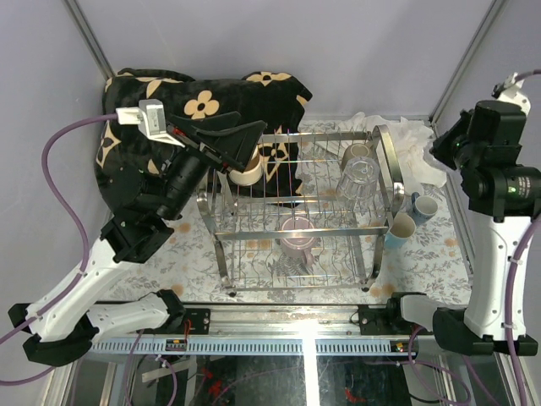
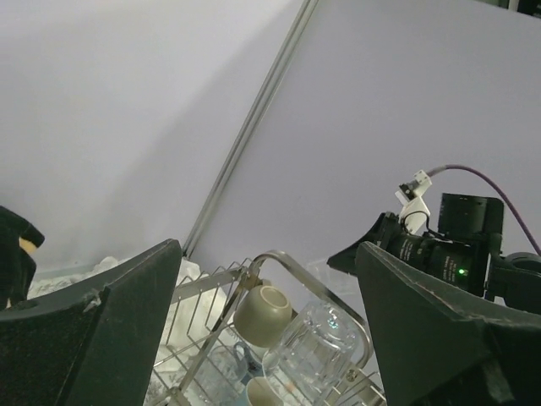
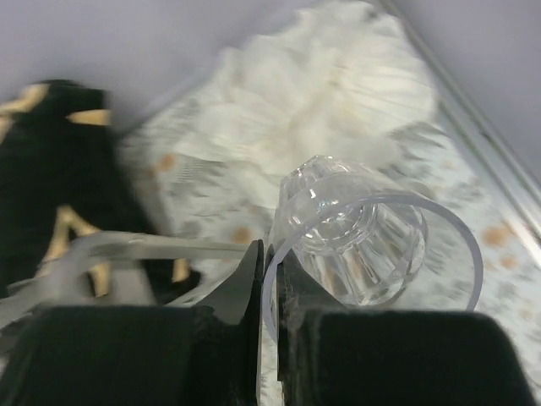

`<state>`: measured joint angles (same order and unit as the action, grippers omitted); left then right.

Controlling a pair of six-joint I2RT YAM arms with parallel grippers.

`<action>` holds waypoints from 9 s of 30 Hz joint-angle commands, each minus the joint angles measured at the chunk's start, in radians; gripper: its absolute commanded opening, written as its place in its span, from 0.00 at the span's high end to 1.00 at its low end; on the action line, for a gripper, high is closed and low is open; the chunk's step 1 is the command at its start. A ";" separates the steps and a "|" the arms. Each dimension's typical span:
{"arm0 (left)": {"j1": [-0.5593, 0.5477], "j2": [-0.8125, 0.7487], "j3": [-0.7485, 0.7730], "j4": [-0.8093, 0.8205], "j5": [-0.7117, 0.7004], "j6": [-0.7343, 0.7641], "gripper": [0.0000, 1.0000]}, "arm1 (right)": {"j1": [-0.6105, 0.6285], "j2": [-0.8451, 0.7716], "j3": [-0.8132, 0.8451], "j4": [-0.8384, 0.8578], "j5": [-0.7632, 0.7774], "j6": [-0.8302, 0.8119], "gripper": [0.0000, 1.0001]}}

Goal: Unload the cups from the dish rack
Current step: Place the cup at the center of the board, then unload the cup from the dish rack, then place the cup at the center of the board.

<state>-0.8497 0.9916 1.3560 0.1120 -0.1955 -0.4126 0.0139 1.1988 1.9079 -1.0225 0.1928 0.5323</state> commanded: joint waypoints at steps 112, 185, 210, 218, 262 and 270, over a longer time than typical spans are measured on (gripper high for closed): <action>0.120 0.235 0.149 -0.164 0.410 0.046 0.14 | -0.383 -0.084 -0.531 0.208 -0.280 0.124 0.48; -0.225 0.618 0.389 -0.175 0.305 0.365 0.57 | -0.362 -0.150 -0.527 0.326 -0.513 0.206 0.43; -0.223 0.444 0.402 -0.124 0.071 0.255 0.94 | -0.361 -0.112 -0.419 0.496 -0.706 0.277 0.44; -0.197 0.393 0.412 -0.094 -0.085 0.141 0.94 | -0.345 -0.079 -0.405 0.862 -0.951 0.472 0.44; -0.044 0.539 0.505 0.140 0.002 -0.165 0.93 | -0.060 -0.228 -0.675 1.572 -1.074 0.923 0.46; -0.045 0.581 0.542 0.166 0.063 -0.193 0.93 | -0.058 -0.223 -0.705 1.629 -1.076 0.962 0.46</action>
<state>-0.8963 1.5631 1.8385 0.1501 -0.1646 -0.5900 -0.0528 0.9825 1.2079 0.5537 -0.8577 1.4784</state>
